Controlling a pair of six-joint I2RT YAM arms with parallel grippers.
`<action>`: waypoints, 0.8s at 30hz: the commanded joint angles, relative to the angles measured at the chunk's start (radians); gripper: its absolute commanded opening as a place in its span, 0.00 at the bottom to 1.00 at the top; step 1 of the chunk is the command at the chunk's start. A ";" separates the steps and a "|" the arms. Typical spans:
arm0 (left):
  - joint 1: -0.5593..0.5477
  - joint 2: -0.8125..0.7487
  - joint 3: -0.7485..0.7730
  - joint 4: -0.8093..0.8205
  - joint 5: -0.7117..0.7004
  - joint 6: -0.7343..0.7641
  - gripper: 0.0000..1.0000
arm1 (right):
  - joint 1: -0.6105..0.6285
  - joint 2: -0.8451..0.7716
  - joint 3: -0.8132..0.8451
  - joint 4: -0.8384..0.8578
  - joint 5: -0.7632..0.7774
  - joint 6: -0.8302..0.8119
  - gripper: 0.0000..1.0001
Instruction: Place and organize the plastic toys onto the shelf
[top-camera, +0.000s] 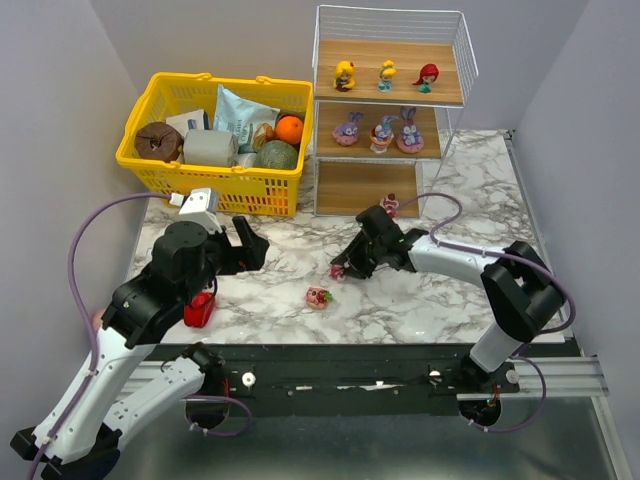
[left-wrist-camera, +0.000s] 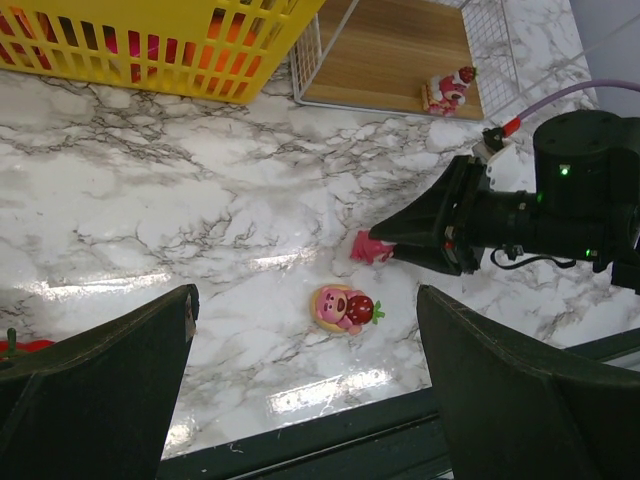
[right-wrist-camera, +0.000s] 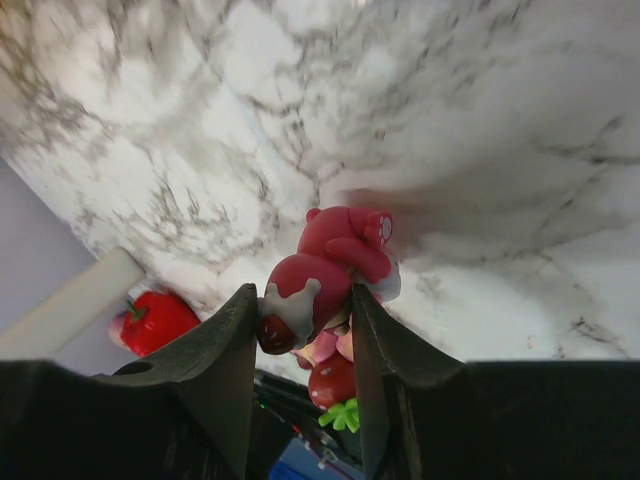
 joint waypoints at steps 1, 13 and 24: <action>0.006 0.006 0.027 -0.022 -0.021 0.017 0.99 | -0.088 -0.031 0.053 -0.025 0.072 -0.012 0.24; 0.006 0.028 0.043 -0.014 -0.021 0.022 0.99 | -0.288 0.072 0.184 0.016 0.071 0.013 0.24; 0.006 0.048 0.053 -0.011 -0.039 0.022 0.99 | -0.311 0.173 0.250 0.056 0.081 0.088 0.24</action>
